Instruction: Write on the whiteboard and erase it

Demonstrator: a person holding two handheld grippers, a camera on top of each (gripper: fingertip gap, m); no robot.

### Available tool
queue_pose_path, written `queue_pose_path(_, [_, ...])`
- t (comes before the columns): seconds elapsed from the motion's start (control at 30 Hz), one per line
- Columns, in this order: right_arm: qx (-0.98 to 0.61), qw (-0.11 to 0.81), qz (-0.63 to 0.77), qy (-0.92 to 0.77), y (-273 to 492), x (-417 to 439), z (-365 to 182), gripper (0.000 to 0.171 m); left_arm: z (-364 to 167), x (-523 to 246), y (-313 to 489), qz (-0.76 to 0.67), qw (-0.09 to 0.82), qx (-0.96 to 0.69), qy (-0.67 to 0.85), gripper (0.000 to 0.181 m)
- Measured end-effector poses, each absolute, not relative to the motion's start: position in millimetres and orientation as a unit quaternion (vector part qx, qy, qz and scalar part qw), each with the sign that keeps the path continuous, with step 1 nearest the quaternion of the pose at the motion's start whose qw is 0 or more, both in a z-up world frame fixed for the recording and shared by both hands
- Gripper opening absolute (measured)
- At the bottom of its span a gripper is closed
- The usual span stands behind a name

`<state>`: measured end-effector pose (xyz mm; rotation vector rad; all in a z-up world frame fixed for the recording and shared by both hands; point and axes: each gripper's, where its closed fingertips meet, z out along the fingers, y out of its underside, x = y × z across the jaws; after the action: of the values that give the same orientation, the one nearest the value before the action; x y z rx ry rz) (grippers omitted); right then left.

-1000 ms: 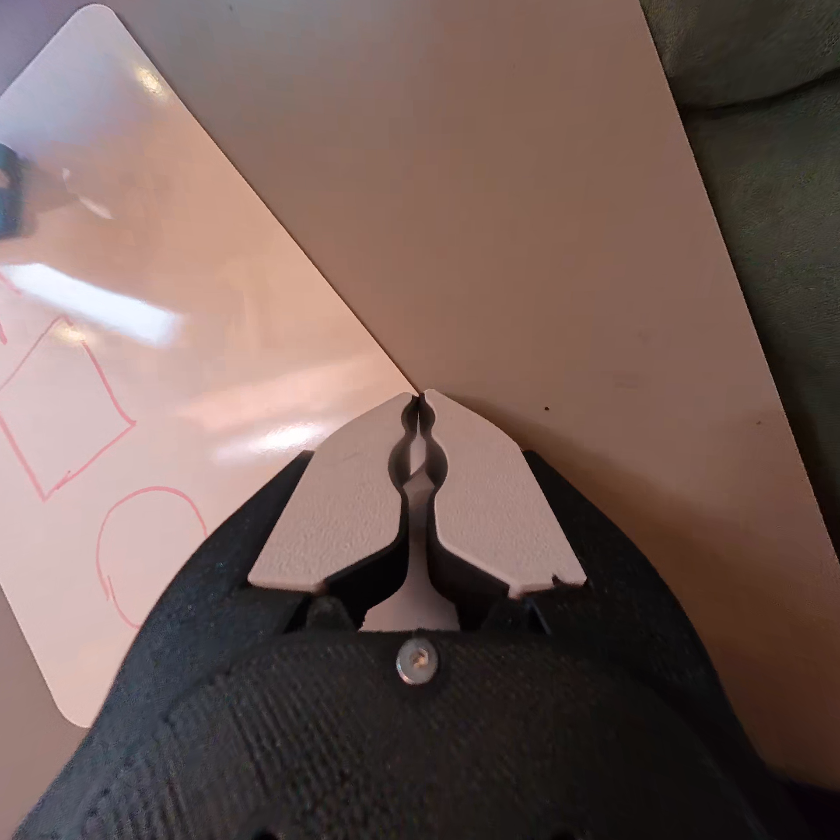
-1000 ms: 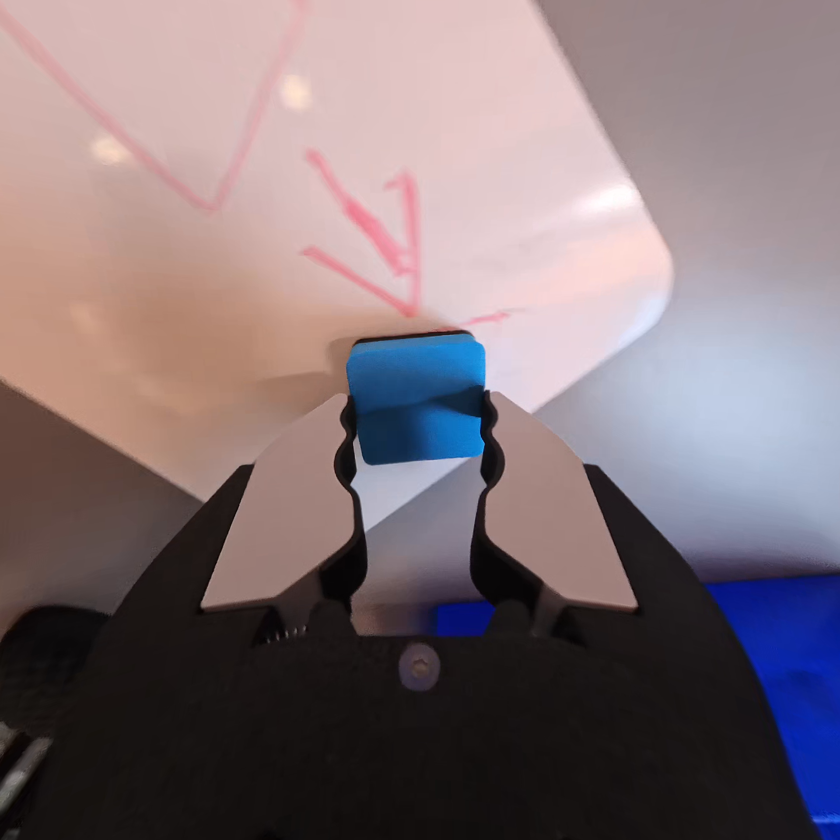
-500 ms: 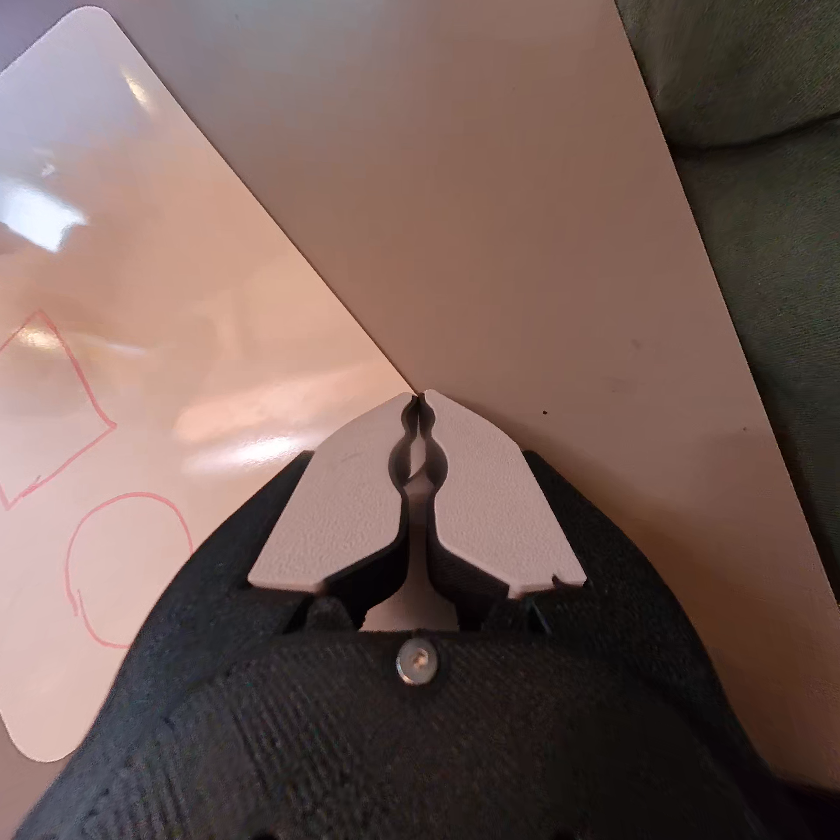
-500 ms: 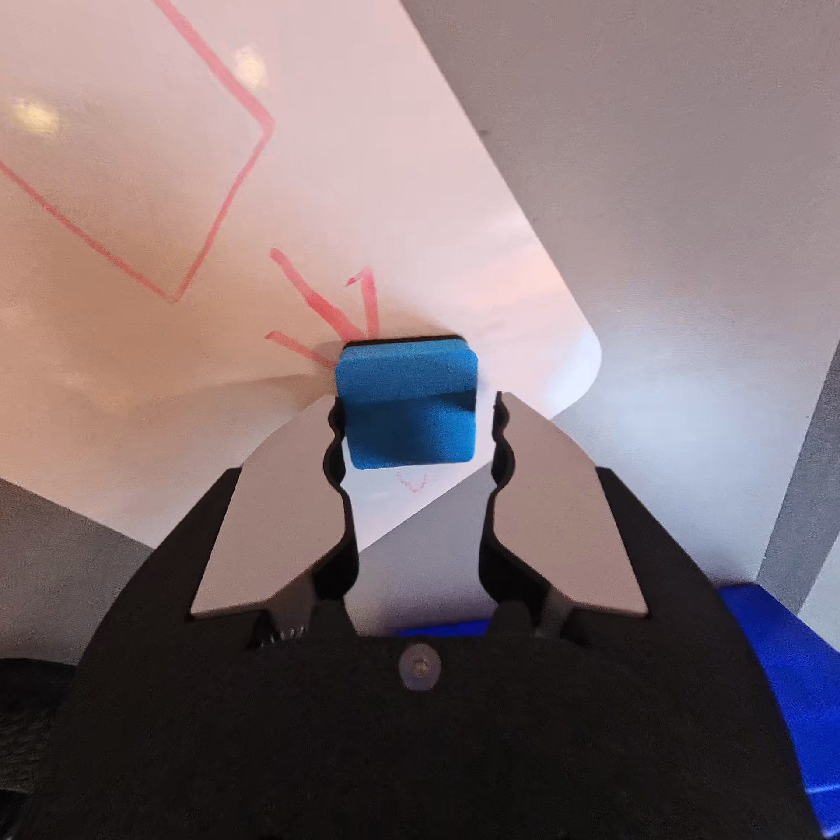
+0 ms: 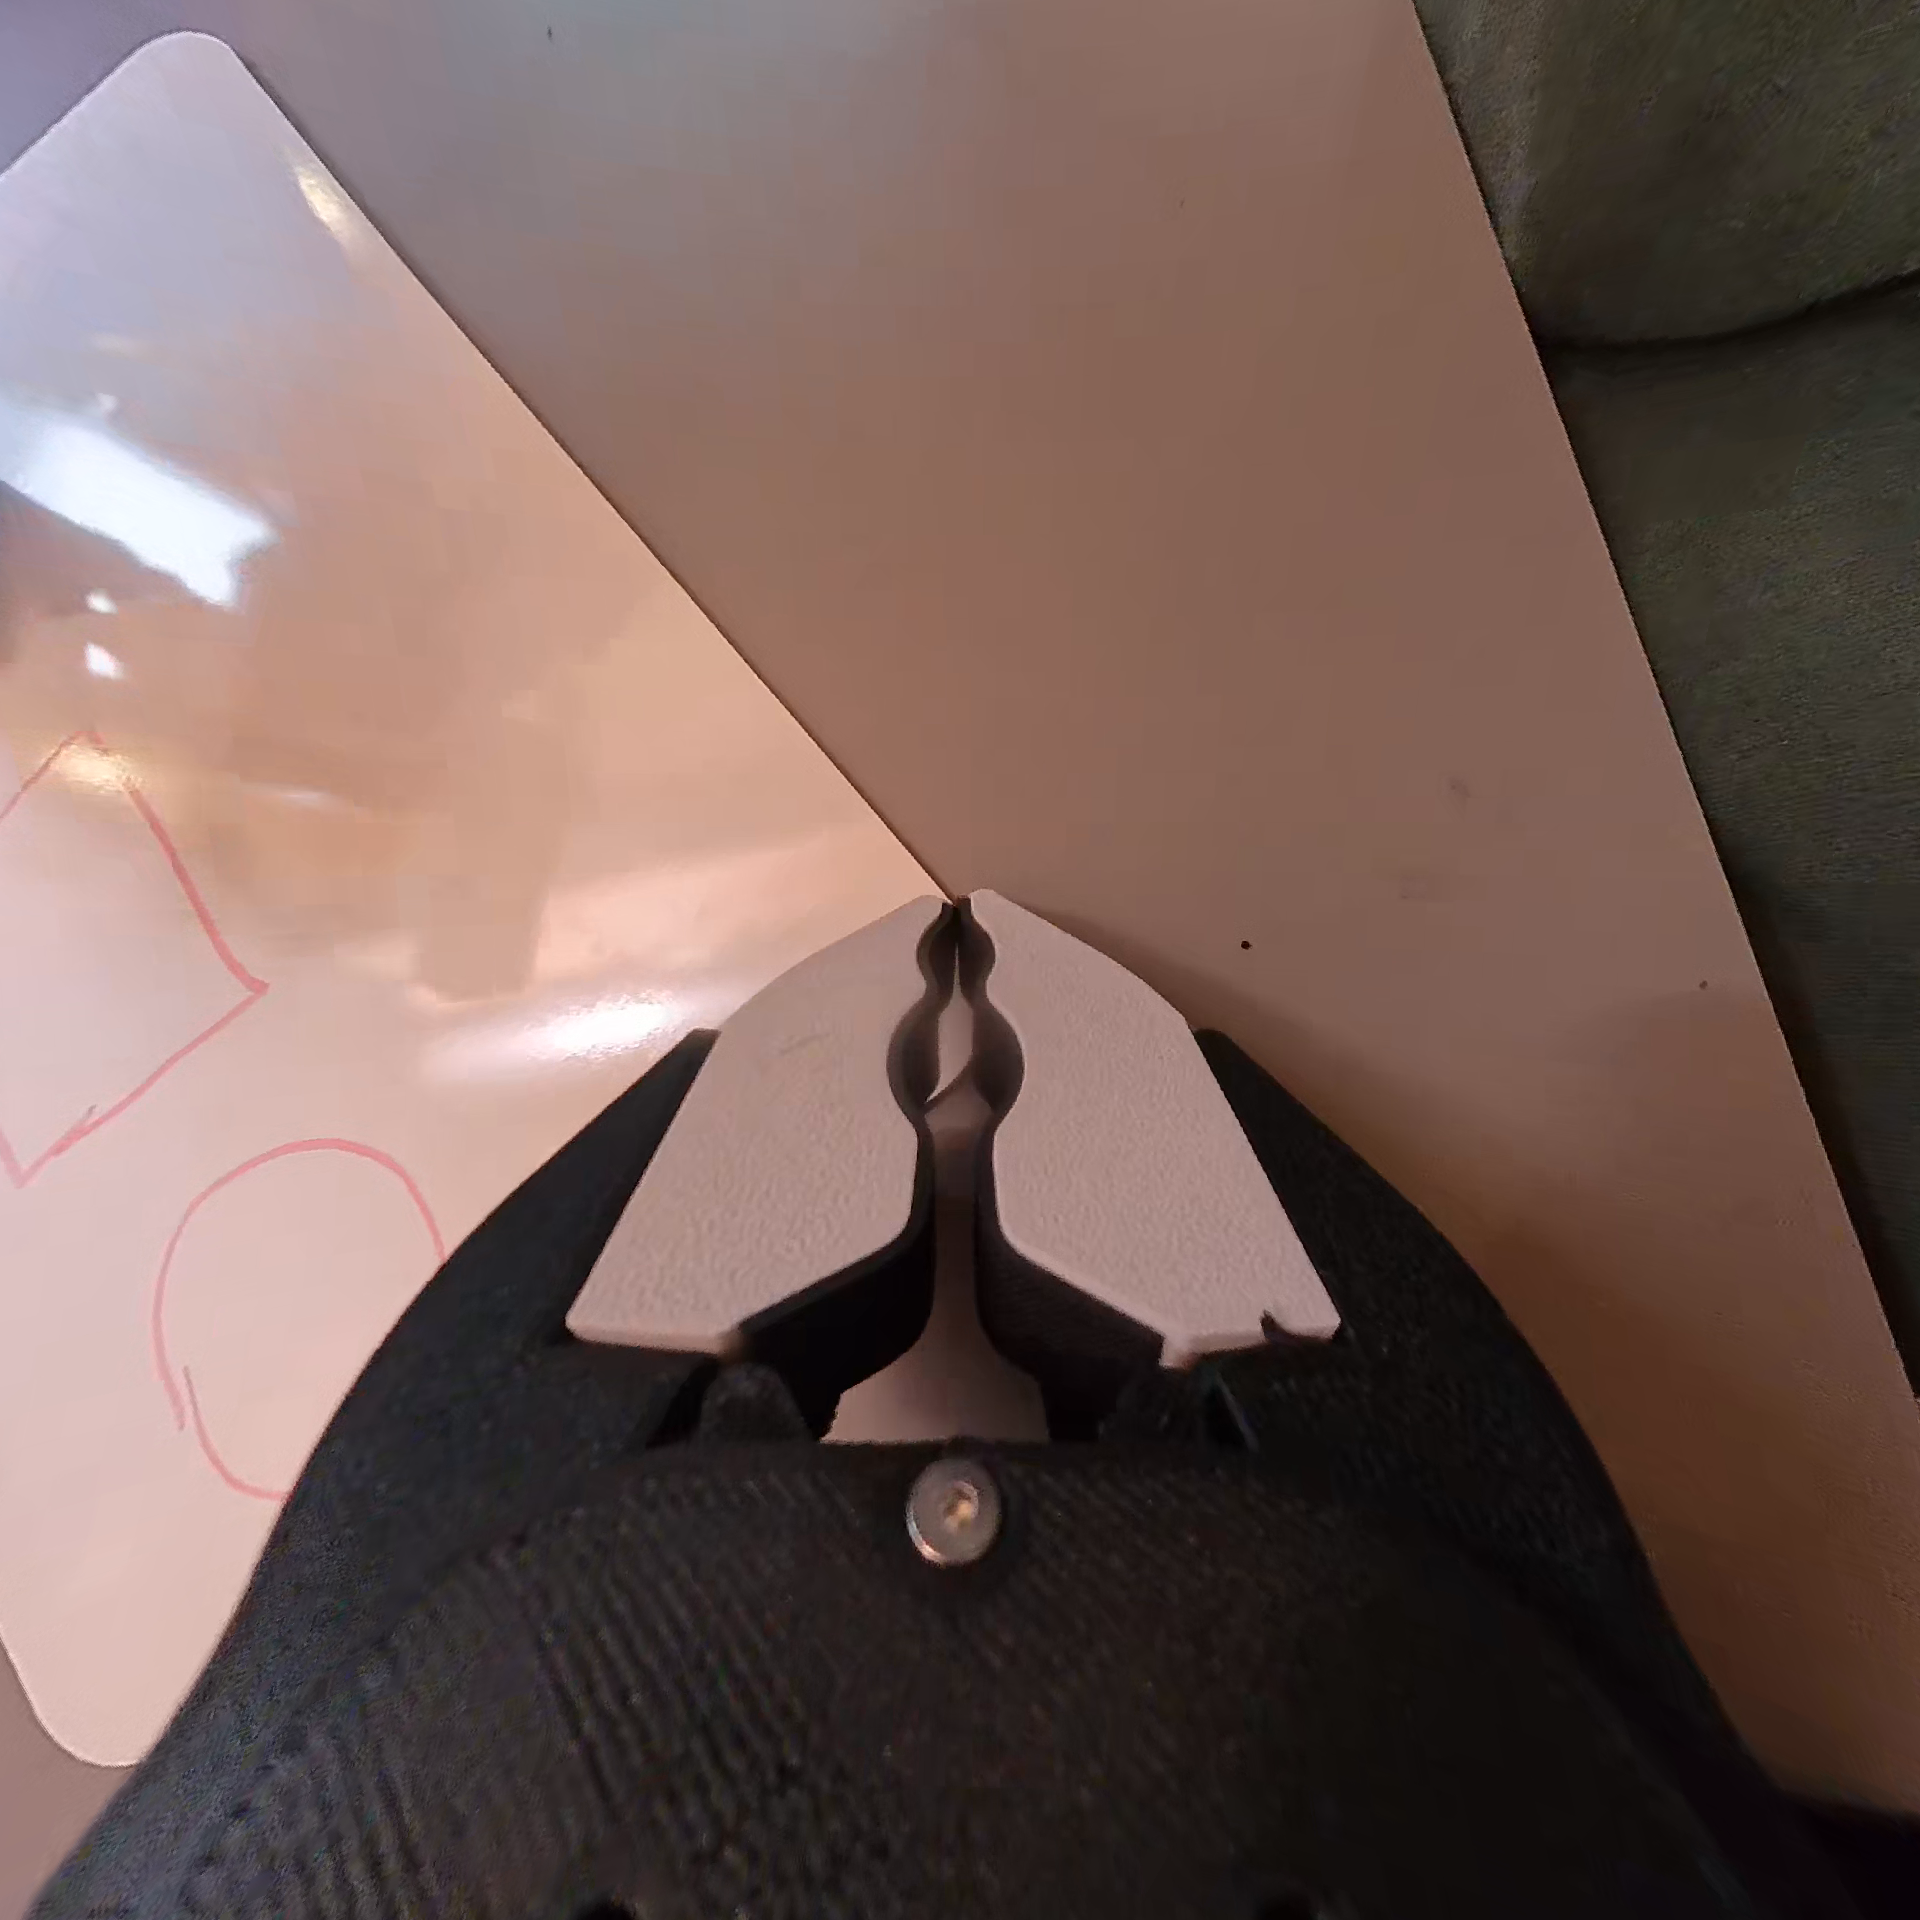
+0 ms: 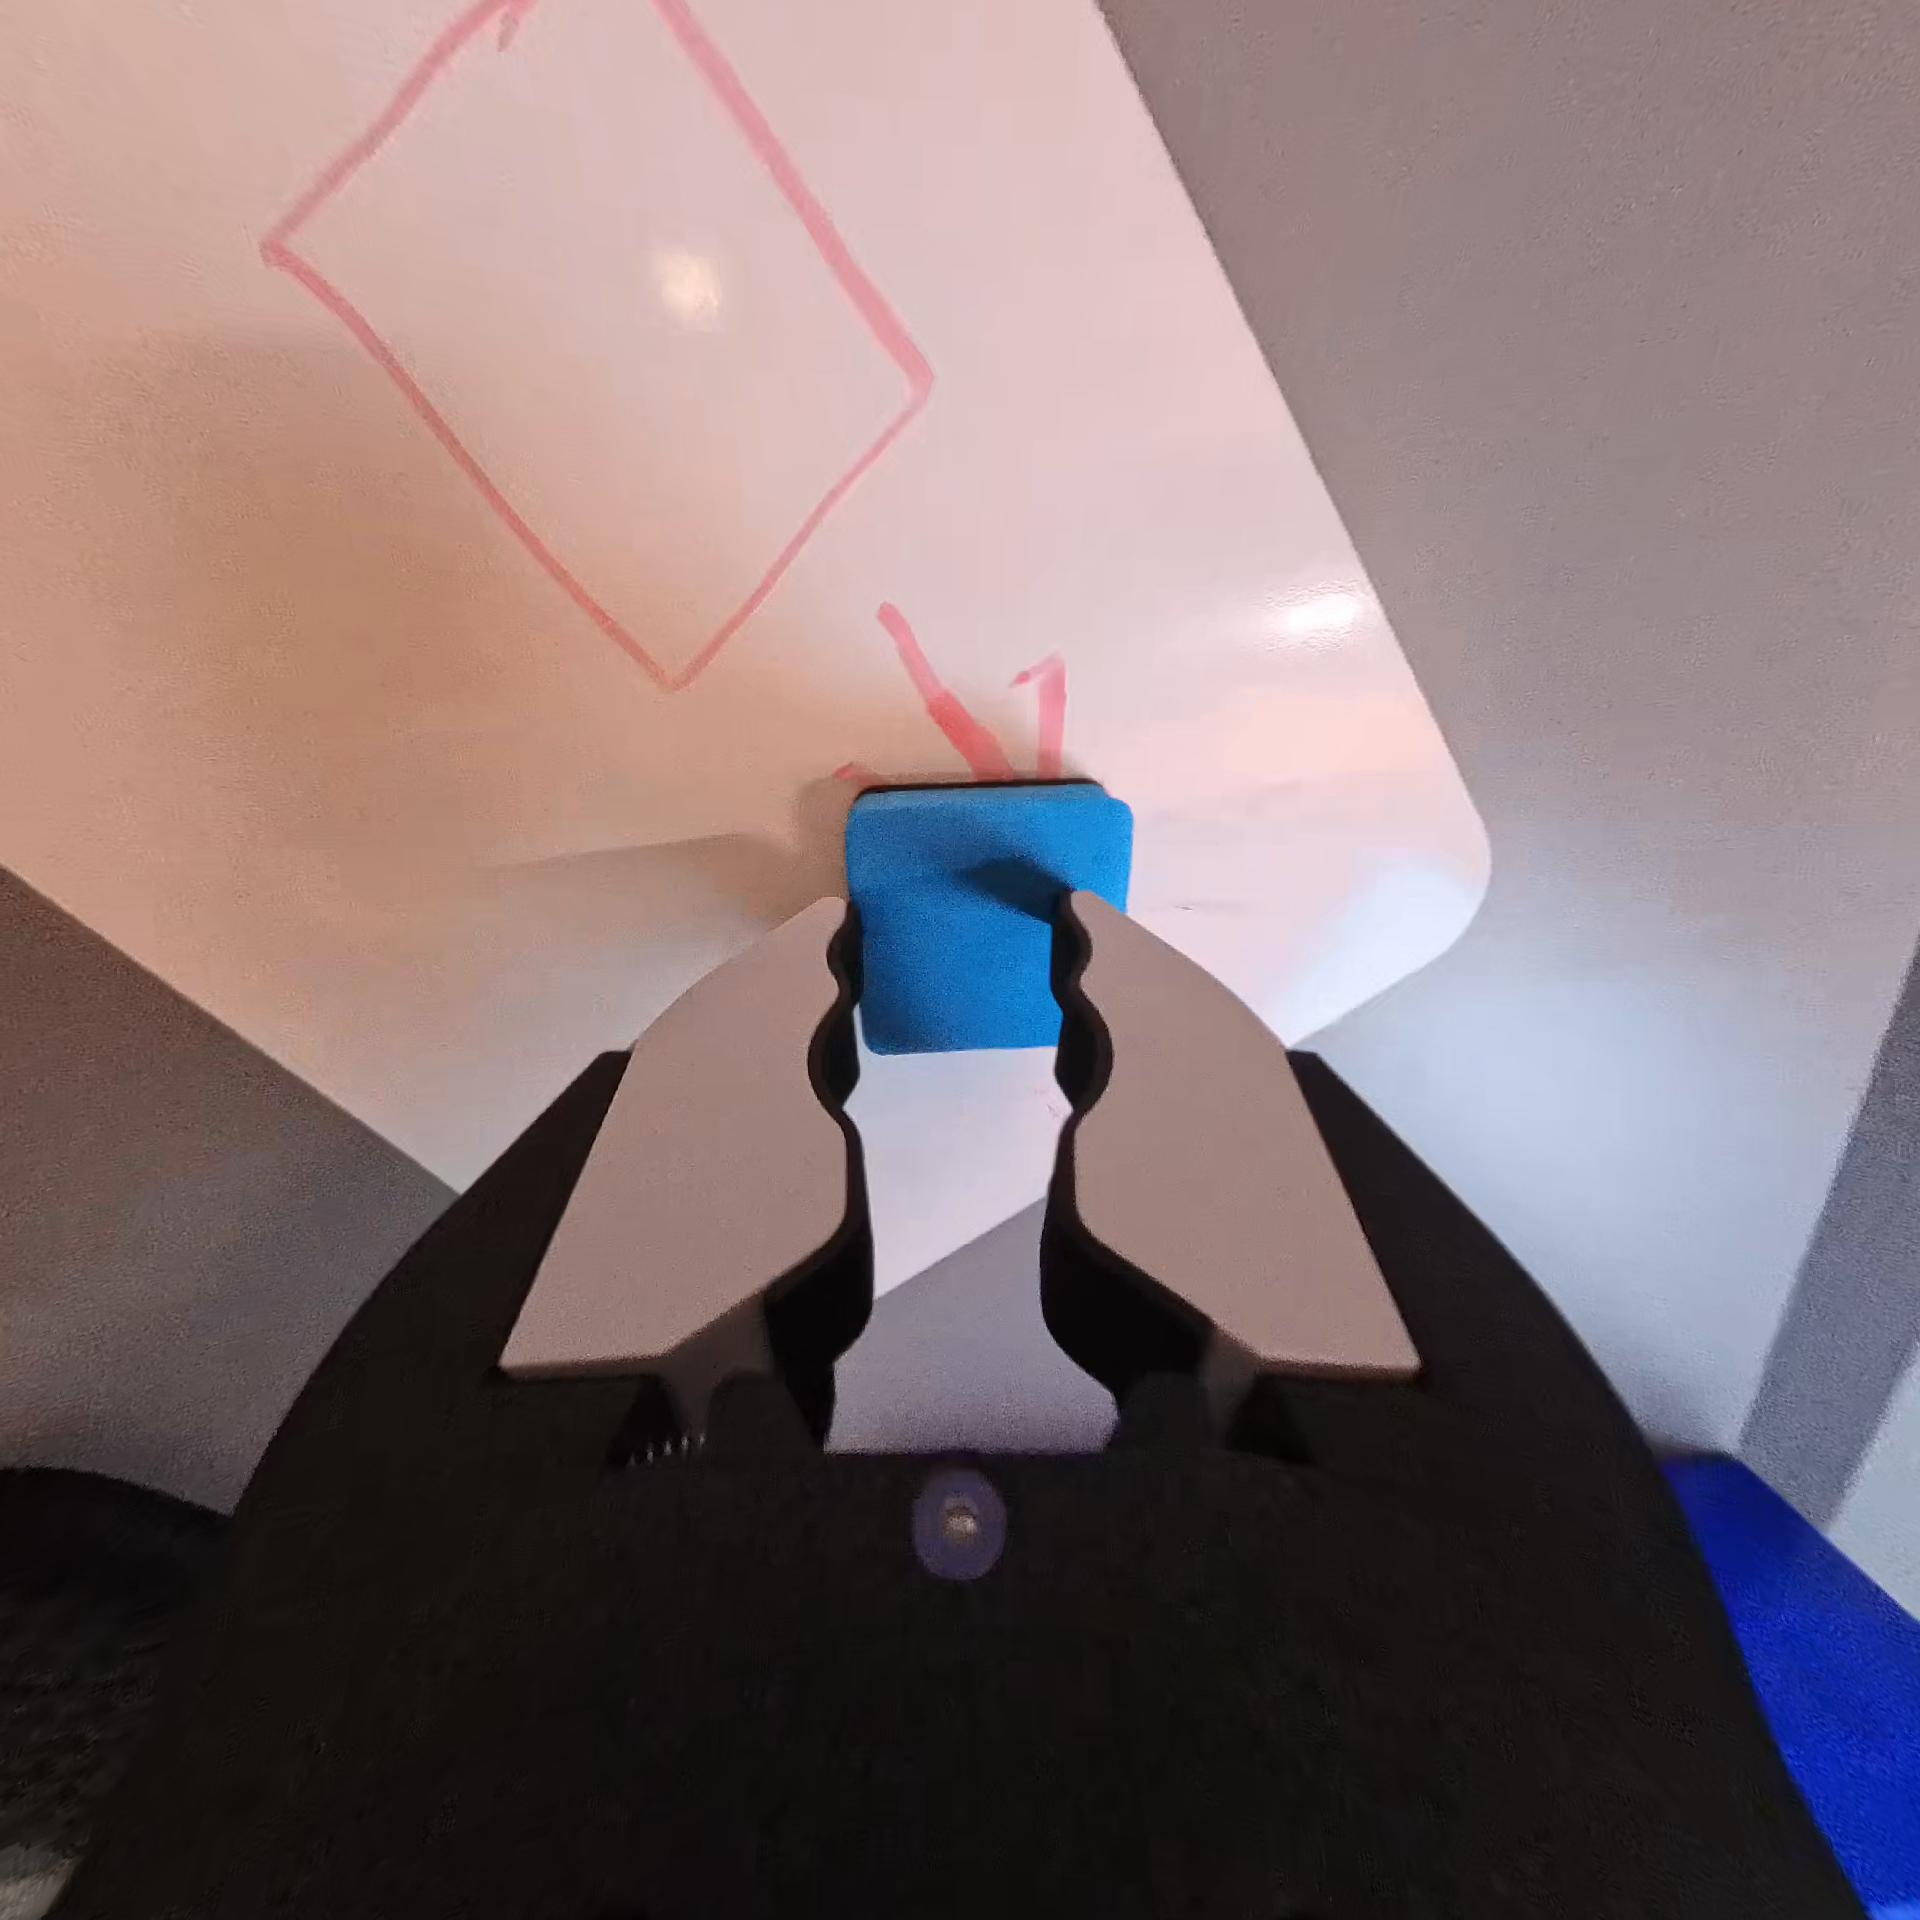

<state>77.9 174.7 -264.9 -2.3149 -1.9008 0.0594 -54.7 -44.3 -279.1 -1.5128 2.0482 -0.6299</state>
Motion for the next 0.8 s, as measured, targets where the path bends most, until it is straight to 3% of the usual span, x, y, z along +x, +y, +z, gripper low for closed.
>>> queue_pose_path(0.2, [-0.822,0.114,0.015,-0.558,238.2,100.4,-265.4,0.034,-279.1,-54.4,-44.0,-0.230,0.258,-0.555,0.756,0.000])
queue_pose_path(0.37, [-0.758,0.080,0.006,-0.647,165.9,90.5,-265.4,0.033,-279.1,-53.9,-43.9,-0.237,0.257,-0.559,0.752,0.000])
queue_pose_path(0.53, [-0.823,0.106,0.013,-0.558,226.2,124.3,-265.7,0.033,-279.1,-52.0,-42.9,-0.236,0.262,-0.562,0.748,0.000])
queue_pose_path(0.7, [-0.783,0.071,0.035,-0.617,154.6,120.4,-264.3,0.033,-279.1,-51.5,-42.6,-0.235,0.262,-0.562,0.749,0.000])
queue_pose_path(0.8, [-0.784,0.078,0.003,-0.615,162.6,125.3,-264.9,0.033,-279.1,-51.6,-42.6,-0.231,0.262,-0.561,0.751,0.000])
